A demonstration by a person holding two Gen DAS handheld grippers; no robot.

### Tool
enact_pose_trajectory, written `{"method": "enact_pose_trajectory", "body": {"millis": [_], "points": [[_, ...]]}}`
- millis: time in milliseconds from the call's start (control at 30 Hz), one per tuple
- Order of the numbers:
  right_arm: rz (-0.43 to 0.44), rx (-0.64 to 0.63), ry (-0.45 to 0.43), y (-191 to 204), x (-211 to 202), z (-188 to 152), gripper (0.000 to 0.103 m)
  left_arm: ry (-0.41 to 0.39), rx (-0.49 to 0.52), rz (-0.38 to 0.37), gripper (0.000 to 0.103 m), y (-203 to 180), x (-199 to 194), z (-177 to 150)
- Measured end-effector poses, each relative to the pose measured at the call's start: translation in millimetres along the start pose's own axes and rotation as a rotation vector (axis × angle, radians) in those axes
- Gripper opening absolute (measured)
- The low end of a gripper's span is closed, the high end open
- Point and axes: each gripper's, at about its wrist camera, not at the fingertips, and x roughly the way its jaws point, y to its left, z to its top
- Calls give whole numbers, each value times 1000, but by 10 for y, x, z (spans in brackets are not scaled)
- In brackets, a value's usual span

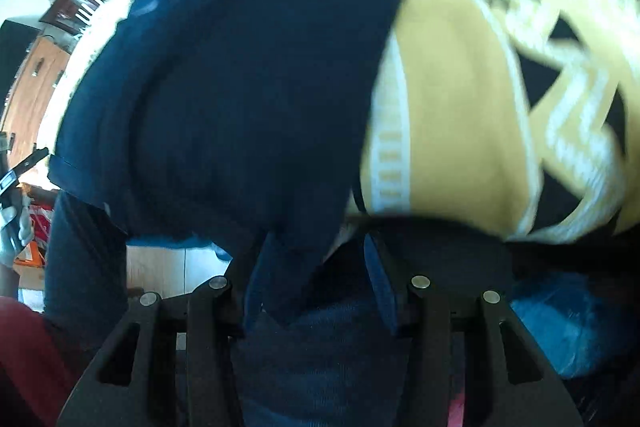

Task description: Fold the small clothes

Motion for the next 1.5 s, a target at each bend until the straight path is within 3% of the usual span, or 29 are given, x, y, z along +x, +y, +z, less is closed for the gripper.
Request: {"method": "enact_pose_trajectory", "body": {"millis": [167, 300, 400, 533, 667, 767, 967, 1000, 1033, 1067, 1100, 1133, 1233, 1333, 1433, 1500], "points": [[38, 26, 26, -70, 92, -67, 52, 41, 33, -44, 97, -212, 62, -159], [61, 43, 38, -127, 150, -64, 52, 30, 16, -49, 95, -255, 108, -128], [70, 54, 36, -154, 145, -85, 54, 29, 3, -87, 84, -268, 165, -79], [87, 48, 52, -66, 156, -53, 54, 56, 22, -117, 59, -319, 248, -63], [47, 33, 57, -28, 219, -47, 50, 59, 21, -110, 48, -317, 254, -65], [55, 60, 41, -67, 241, -28, 47, 67, 4, -121, 47, -286, 271, -77], [115, 90, 17, -99, 176, 32, 50, 66, 4, -135, 47, -328, 251, -81], [110, 84, 20, -88, 187, 36, 48, 66, 6, -134, 46, -336, 254, -79], [103, 72, 23, -73, 195, 37, 41, 67, 4, -140, 37, -338, 259, -77], [105, 62, 25, -50, 196, 38, 21, 68, -6, -155, 26, -337, 262, -70], [119, 48, 19, -27, 153, 36, 13, 59, -23, -168, 20, -327, 237, -49], [137, 29, -6, 5, 53, 35, 12, 42, -51, -224, 13, -304, 181, -29], [236, -3, -105, 85, -371, 48, 11, -36, -96, -330, 11, -310, -78, 96], [365, 25, -260, 63, -938, 158, 10, -127, -130, -416, 11, -324, -322, 324], [440, 49, -415, -30, -1440, 428, 10, -227, -178, -487, 11, -247, -534, 657], [454, 41, -472, -95, -1648, 648, 10, -279, -198, -502, 11, -180, -639, 914]]}}
